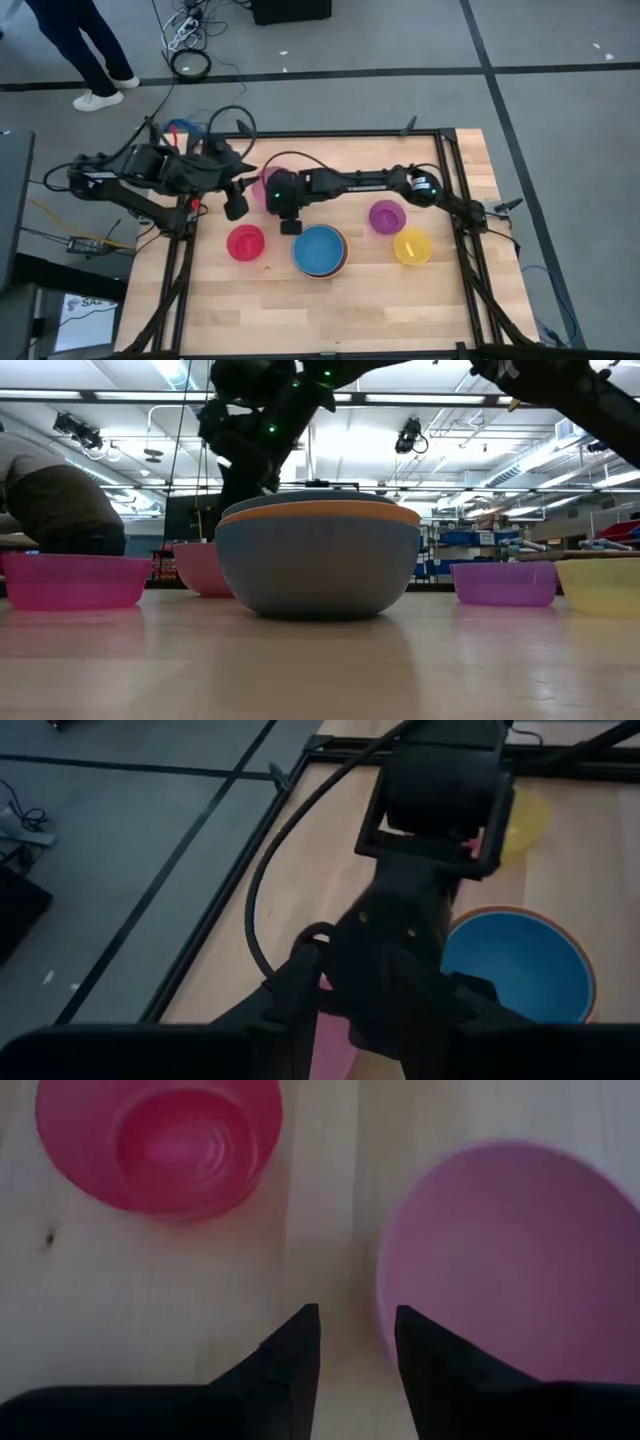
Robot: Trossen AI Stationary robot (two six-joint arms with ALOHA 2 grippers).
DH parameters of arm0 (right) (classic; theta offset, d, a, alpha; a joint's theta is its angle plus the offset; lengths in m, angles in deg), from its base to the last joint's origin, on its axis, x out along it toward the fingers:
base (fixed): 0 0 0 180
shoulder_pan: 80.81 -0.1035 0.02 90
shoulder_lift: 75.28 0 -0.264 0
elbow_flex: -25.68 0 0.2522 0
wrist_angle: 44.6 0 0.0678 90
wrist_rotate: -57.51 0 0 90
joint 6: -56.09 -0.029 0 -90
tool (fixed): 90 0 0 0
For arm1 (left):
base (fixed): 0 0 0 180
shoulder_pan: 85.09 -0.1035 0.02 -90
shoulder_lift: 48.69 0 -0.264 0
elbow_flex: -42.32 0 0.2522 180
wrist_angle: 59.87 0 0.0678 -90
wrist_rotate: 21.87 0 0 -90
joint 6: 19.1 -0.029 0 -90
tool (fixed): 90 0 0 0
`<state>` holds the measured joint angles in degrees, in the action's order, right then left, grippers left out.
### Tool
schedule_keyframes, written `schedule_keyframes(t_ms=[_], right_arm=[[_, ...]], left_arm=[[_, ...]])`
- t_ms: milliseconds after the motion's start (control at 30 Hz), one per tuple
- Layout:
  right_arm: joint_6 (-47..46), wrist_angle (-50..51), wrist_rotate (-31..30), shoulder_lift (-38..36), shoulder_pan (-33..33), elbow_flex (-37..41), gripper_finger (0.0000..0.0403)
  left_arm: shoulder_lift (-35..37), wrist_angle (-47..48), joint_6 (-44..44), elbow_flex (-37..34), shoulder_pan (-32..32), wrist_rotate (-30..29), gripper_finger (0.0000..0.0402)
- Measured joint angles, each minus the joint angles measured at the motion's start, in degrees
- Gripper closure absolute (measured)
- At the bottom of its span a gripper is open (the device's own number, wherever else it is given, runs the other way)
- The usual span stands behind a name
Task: Nest bowls inside each other
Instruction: Stack the pink bowl on top of the blue bowl
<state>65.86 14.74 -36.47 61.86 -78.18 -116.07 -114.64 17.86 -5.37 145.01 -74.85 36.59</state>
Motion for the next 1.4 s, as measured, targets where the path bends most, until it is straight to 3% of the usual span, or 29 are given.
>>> schedule_keyframes(t_ms=[433, 533, 667, 867, 1067, 1300, 1400], right_arm=[[-0.01, 1.18, -5.92, 6.31, 0.86, -1.44, 0.028], [0.41, 1.34, -6.74, 6.27, 1.26, -1.44, 0.0309], [1.44, 4.39, -6.55, 4.73, 1.98, -1.4, 0.0388], [0.2, 11.83, -8.4, -1.45, 1.73, -1.4, 0.04], [-2.72, 23.94, 4.32, -8.49, -3.38, -1.4, 0.0402], [-6.17, 27.26, 10.71, -10.95, -13.33, -0.26, 0.0402], [-9.68, 27.34, 10.25, -10.83, -16.14, -0.26, 0.0402]], left_arm=[[-0.38, 0.27, 0.0, 0.0, 0.0, -0.36, 0.0285], [-0.44, 0.27, 0.0, 0.0, 0.0, -0.36, 0.0285], [-0.42, 0.42, 0.0, 0.0, 0.0, -0.38, 0.0285], [-0.42, 6.38, 3.24, 0.0, 0.0, -0.38, 0.0285], [-0.31, 18.1, 11.73, -2.16, 0.0, -0.3, 0.0285], [-0.01, 19.13, 15.03, -12.61, 0.0, 2.24, 0.0284], [-0.05, 15.93, 14.76, -18.03, 0.0, 2.24, 0.0284]])
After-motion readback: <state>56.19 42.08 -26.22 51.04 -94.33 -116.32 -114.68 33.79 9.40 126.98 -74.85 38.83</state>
